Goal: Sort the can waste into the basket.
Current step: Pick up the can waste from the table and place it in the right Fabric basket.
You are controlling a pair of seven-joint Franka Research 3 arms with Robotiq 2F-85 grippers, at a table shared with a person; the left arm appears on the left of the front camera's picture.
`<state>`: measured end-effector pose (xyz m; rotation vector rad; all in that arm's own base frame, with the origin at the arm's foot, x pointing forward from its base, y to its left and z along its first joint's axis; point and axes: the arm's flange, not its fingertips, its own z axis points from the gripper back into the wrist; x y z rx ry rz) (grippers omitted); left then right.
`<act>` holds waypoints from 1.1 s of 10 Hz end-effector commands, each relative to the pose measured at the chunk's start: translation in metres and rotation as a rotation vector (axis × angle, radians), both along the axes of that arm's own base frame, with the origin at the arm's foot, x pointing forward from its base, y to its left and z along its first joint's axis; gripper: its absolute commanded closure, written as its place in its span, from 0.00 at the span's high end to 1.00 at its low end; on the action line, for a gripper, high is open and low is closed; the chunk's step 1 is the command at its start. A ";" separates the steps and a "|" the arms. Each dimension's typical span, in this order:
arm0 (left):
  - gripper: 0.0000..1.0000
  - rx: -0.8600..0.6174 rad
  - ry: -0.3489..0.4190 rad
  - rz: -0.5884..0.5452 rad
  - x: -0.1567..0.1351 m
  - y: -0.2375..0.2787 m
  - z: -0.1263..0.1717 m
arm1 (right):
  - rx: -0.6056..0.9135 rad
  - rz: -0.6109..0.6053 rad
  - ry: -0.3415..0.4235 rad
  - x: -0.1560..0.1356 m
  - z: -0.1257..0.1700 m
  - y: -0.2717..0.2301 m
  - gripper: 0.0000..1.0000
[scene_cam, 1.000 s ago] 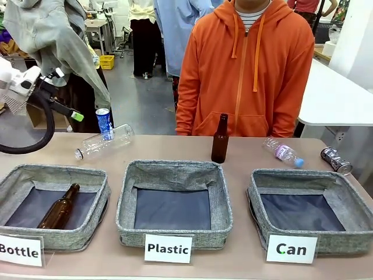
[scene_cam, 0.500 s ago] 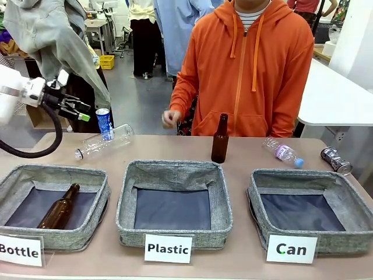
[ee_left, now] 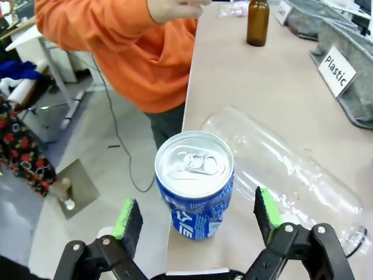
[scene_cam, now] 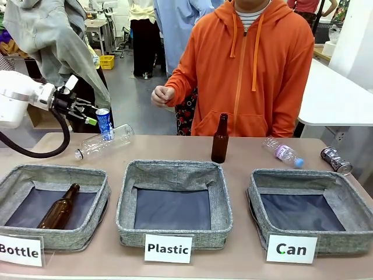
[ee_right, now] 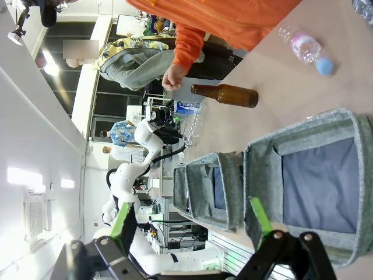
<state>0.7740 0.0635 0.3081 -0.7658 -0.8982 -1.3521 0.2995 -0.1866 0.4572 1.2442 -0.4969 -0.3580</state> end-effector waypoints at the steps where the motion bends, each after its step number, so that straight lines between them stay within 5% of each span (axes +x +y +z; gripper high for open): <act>1: 1.00 0.004 0.057 -0.040 0.030 -0.007 0.002 | 0.007 -0.003 -0.033 0.002 0.001 0.001 1.00; 5: 1.00 -0.029 0.078 -0.016 0.037 -0.009 0.003 | 0.007 -0.003 -0.033 0.002 0.001 0.001 1.00; 6: 1.00 0.019 0.151 -0.046 0.022 0.018 0.014 | 0.007 -0.003 -0.033 0.002 0.001 0.001 1.00; 7: 1.00 0.113 0.207 -0.103 -0.010 0.056 0.030 | 0.007 -0.003 -0.033 0.002 0.001 0.001 1.00; 8: 1.00 0.138 0.202 -0.033 -0.059 0.107 0.054 | 0.007 -0.003 -0.033 0.002 0.001 0.001 1.00; 9: 1.00 0.083 0.090 0.164 -0.117 0.167 0.084 | 0.007 -0.003 -0.033 0.002 0.001 0.001 1.00; 10: 1.00 -0.017 0.020 0.225 -0.184 0.218 0.108 | 0.007 -0.003 -0.033 0.002 0.001 0.001 1.00; 11: 1.00 -0.055 0.021 0.161 -0.240 0.235 0.120 | 0.007 -0.003 -0.033 0.002 0.001 0.001 1.00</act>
